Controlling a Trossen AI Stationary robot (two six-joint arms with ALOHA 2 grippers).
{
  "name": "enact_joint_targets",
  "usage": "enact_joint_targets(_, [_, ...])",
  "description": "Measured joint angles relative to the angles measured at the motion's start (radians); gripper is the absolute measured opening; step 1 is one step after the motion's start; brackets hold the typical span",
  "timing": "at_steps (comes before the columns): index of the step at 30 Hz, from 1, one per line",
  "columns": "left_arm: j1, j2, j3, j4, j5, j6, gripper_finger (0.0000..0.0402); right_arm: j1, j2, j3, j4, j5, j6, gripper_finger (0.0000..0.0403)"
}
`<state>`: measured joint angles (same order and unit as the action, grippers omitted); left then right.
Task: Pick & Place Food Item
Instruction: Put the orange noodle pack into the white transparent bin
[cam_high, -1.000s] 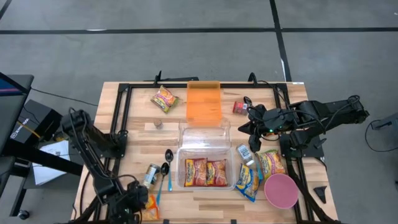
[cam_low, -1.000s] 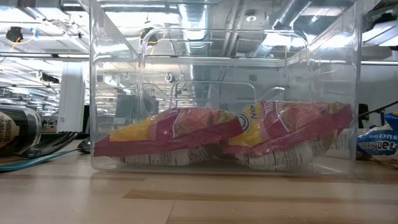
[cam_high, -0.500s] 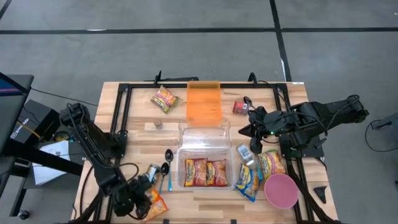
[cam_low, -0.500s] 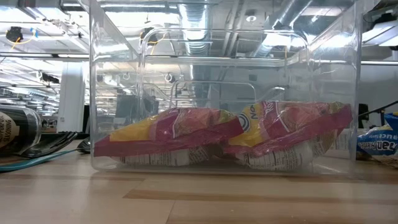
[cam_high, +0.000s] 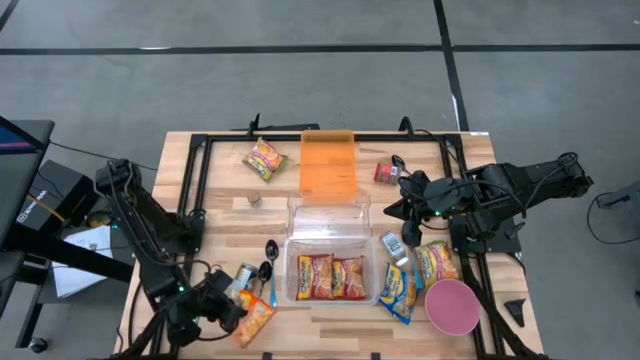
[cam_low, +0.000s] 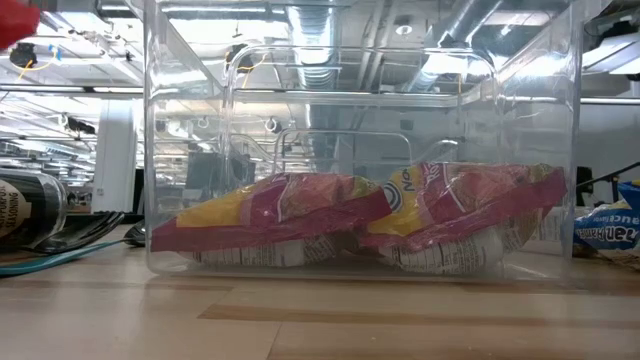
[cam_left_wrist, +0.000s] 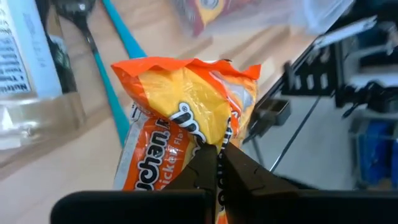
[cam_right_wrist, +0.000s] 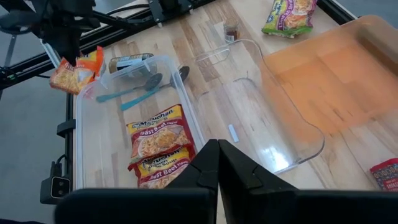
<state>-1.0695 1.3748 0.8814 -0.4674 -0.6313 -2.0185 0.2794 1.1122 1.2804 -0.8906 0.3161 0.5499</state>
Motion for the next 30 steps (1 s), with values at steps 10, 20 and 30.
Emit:
enact_joint_targets(10, [0.024, -0.089, 0.0, 0.041, -0.253, -0.003, 0.0, 0.0, 0.0, 0.0, 0.001, 0.0, 0.0, 0.0])
enact_joint_targets(20, [0.048, -0.161, 0.001, 0.115, -0.459, 0.09, 0.0, 0.0, 0.0, 0.0, 0.001, 0.002, 0.0, 0.0])
enact_joint_targets(30, [0.183, -0.139, 0.001, 0.386, -0.608, 0.215, 0.0, 0.0, 0.0, 0.0, -0.019, 0.015, 0.0, 0.0])
